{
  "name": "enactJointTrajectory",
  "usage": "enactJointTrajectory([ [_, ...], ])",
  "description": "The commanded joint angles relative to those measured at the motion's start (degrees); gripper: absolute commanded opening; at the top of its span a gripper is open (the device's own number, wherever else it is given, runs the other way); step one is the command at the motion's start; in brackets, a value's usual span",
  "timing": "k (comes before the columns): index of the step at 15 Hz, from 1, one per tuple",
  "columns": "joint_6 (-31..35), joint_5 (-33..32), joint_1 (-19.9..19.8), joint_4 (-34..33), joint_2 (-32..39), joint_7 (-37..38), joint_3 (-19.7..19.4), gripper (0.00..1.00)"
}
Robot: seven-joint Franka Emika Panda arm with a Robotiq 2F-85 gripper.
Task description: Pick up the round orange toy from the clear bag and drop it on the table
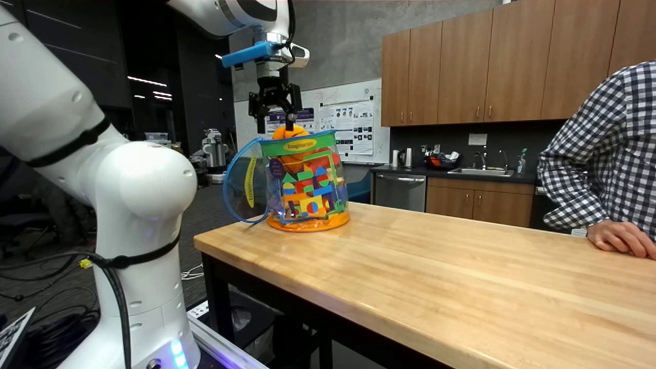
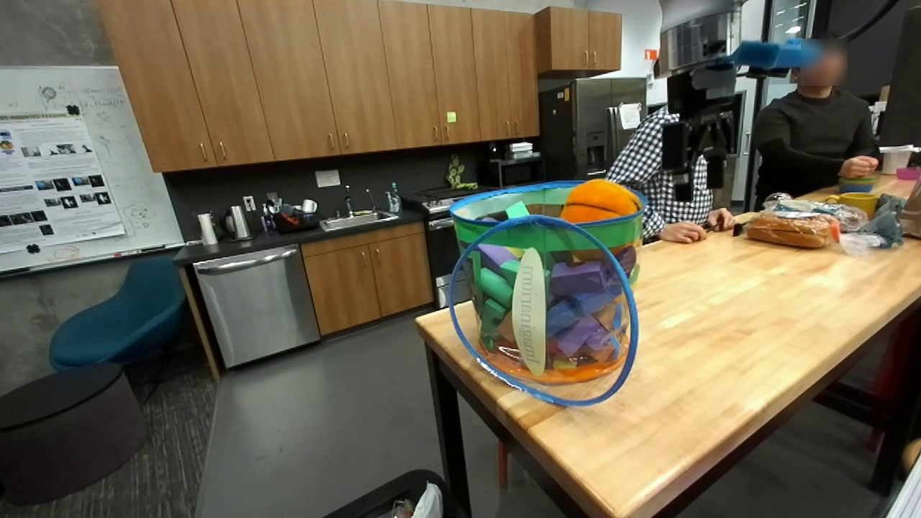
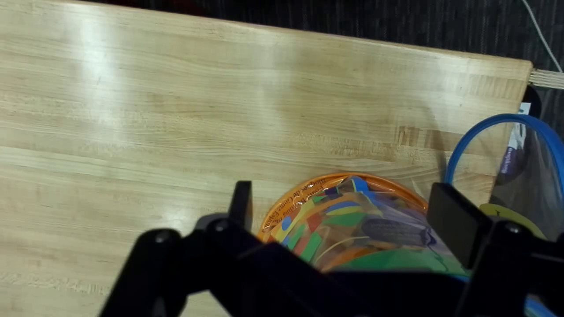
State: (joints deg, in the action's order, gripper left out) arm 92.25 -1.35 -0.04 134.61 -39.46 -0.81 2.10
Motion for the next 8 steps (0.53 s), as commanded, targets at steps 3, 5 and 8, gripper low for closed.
enactJointTrajectory([
  [3,-0.9,-0.3,0.8,-2.6,2.0,0.5,0.3,1.00],
  [5,-1.1,-0.3,1.0,-5.9,3.9,0.7,0.8,1.00],
  [8,-1.7,-0.8,1.5,-12.1,7.0,0.9,2.0,1.00],
])
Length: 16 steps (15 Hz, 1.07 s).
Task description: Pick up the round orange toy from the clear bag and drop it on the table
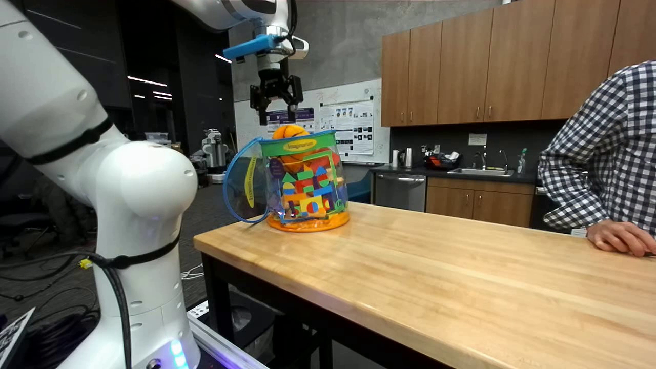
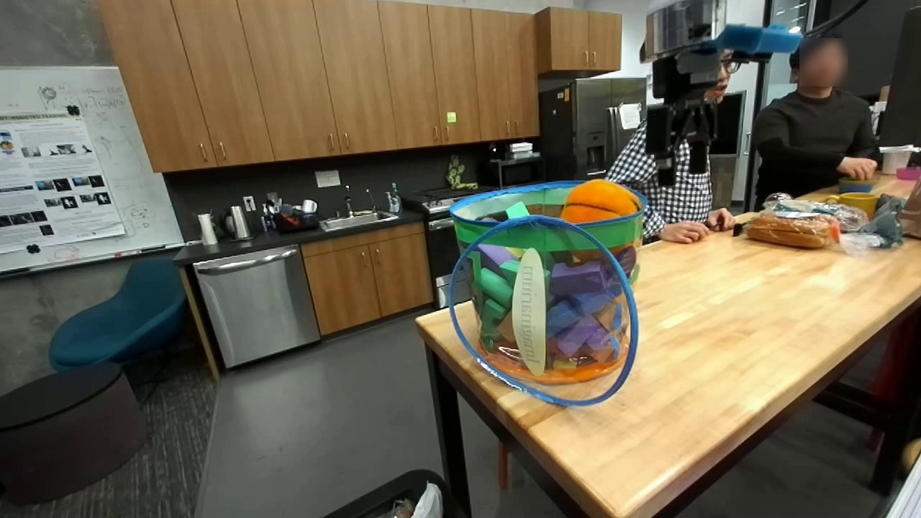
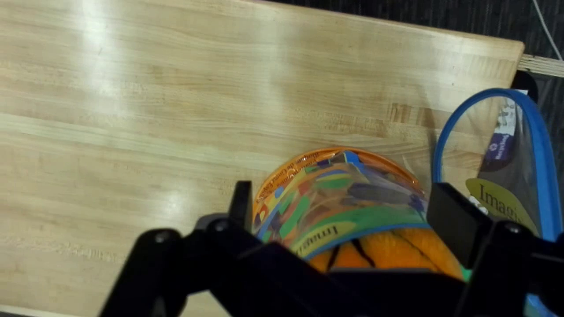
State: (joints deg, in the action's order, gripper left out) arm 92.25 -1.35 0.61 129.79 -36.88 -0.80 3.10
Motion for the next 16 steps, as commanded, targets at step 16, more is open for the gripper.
enactJointTrajectory([
  [16,-4.2,-5.1,4.4,-18.5,22.1,2.9,6.5,1.00],
])
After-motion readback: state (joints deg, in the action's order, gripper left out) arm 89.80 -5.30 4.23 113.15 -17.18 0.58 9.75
